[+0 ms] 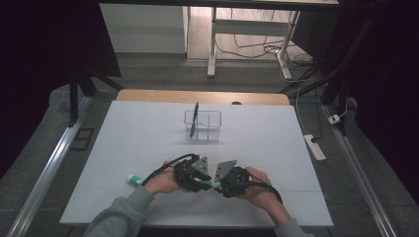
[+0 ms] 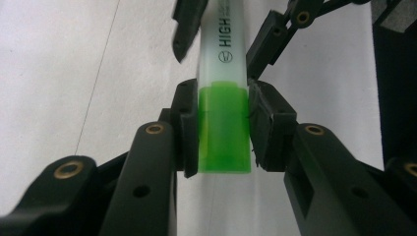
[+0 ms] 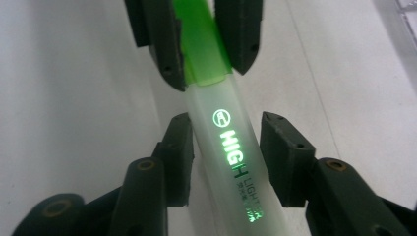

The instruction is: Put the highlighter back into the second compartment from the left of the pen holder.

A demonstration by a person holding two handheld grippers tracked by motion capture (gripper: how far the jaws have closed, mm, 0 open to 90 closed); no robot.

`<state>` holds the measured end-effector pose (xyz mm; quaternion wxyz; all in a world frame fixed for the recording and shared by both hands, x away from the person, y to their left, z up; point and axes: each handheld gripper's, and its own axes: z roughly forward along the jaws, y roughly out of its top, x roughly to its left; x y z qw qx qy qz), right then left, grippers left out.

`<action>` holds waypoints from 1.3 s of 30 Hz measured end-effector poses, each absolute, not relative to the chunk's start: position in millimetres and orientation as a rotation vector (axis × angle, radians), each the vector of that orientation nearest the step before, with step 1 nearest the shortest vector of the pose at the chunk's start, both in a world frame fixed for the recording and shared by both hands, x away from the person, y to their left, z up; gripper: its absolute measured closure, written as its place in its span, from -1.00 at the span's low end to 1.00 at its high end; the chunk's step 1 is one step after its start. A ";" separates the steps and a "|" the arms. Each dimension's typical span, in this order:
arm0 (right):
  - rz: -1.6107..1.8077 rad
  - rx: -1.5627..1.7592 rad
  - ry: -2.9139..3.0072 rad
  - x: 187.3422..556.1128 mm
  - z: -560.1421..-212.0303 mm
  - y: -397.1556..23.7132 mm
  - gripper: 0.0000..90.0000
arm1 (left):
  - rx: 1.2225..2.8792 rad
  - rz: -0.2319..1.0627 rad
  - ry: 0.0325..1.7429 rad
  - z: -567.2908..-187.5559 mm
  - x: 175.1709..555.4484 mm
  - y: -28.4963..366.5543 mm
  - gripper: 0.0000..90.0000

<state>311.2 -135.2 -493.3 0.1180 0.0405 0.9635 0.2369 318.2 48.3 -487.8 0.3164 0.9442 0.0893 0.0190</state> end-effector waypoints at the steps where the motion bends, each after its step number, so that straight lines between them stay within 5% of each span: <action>1: 0.692 0.103 2.825 310.6 -494.6 -134.7 0.38 | 2.472 0.049 0.239 -486.0 319.0 49.9 0.45; 4: 0.672 0.072 2.821 309.3 -496.6 -132.8 0.46 | 2.421 0.060 0.283 -480.8 322.5 56.0 0.48; 11: 0.760 0.178 2.789 316.0 -492.5 -142.9 0.47 | 2.323 0.117 0.425 -474.8 328.7 70.4 0.08; 18: 0.847 0.305 2.750 321.1 -487.6 -152.0 0.47 | 2.254 0.164 0.537 -469.9 331.7 81.2 -0.08; 39: 1.088 0.564 2.604 330.5 -475.6 -174.9 0.47 | 2.199 0.164 0.607 -473.1 332.1 93.7 -0.17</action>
